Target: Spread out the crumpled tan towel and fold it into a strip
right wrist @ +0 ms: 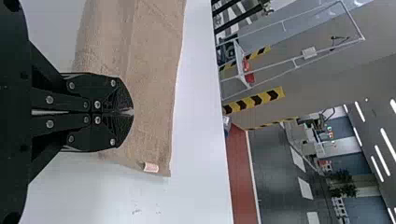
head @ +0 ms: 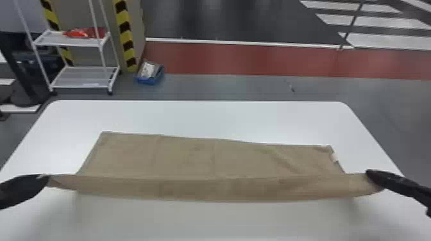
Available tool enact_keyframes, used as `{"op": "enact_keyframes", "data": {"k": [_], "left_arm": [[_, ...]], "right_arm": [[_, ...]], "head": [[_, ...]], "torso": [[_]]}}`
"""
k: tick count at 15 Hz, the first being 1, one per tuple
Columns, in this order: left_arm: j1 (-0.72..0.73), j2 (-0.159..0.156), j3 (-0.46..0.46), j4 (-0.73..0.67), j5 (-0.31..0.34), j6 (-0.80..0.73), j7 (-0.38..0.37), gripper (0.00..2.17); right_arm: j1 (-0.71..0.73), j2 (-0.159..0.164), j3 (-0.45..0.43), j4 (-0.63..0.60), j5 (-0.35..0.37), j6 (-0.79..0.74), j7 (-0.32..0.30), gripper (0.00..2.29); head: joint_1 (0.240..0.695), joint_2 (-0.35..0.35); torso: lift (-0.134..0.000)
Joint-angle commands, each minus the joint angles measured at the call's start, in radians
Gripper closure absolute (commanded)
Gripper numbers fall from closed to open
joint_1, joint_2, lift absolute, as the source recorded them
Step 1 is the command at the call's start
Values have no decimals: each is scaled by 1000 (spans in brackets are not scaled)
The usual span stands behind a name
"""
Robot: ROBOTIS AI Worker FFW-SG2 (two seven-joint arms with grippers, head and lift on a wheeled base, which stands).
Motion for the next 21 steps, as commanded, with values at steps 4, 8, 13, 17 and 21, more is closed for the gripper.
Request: {"op": "enact_keyframes", "data": {"k": [4, 8, 13, 17, 21], "left_arm": [[-240, 80, -118, 240, -139, 5, 4, 2067], [-427, 134, -227, 434, -211, -1, 11, 2067], [-617, 168, -334, 602, -313, -1, 19, 2067], [-700, 162, -382, 691, -354, -19, 42, 2064], [-760, 154, -431, 751, -389, -28, 67, 2064]], "right_arm": [[-232, 2, 146, 195, 212, 49, -12, 2246], [-357, 10, 210, 298, 298, 49, -17, 2246], [-419, 5, 216, 370, 326, 33, -17, 2246], [-449, 2, 223, 410, 337, 9, -17, 2246], [-473, 2, 239, 433, 357, 6, -18, 2246]], "head": [[695, -81], [695, -64], [695, -58], [695, -64], [695, -72]], "torso": [[-124], [-124], [-124], [-124], [-124]]}}
